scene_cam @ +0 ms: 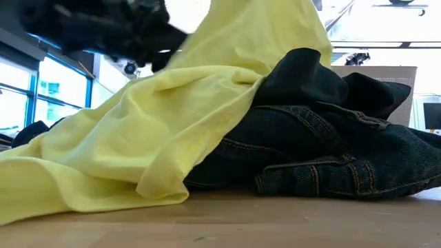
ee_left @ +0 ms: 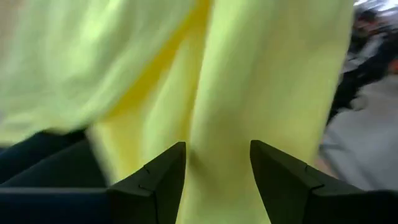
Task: Sort clothes
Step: Put the yellow shirt into the white laundry bin
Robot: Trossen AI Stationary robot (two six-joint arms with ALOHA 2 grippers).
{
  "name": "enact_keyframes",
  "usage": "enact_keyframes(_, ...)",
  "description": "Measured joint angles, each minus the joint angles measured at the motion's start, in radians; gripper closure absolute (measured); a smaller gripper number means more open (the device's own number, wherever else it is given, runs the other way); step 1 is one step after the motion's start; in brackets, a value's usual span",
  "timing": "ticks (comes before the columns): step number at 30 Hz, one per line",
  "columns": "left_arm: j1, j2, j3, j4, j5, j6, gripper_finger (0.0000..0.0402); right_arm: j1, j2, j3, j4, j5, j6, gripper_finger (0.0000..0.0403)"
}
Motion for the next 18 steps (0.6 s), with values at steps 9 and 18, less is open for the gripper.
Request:
enact_keyframes(9,-0.006,0.317,0.359,0.015,0.4,0.085,0.0283,0.0,0.002,-0.185,-0.007,-0.085,0.161,0.0396)
enact_keyframes(18,0.001,0.174,0.416,-0.199,0.287,0.213,0.0394,0.078,0.002,-0.286,-0.1,-0.064,0.367,0.0396)
